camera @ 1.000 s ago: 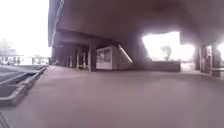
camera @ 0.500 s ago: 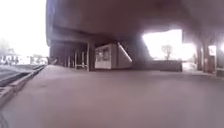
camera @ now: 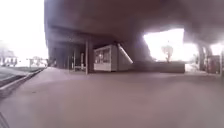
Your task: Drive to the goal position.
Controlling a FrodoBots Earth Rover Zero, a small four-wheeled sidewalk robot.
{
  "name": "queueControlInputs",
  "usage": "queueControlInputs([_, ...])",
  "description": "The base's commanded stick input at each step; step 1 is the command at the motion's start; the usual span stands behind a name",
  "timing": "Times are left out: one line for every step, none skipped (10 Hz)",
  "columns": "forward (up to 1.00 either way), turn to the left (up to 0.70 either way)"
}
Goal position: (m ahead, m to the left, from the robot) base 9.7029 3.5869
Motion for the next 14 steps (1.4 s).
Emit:
queueControlInputs([0.85,0.34])
queueControlInputs([0.85,0.34])
queueControlInputs([0.85,0.34])
queueControlInputs([0.85,0.34])
queueControlInputs([0.85,0.34])
queueControlInputs([0.85,0.34])
queueControlInputs([0.85,0.34])
queueControlInputs([0.85,0.34])
queueControlInputs([0.85,0.34])
queueControlInputs([0.85,0.0])
queueControlInputs([0.85,0.0])
queueControlInputs([0.85,0.0])
queueControlInputs([0.85,0.0])
queueControlInputs([0.85,0.0])
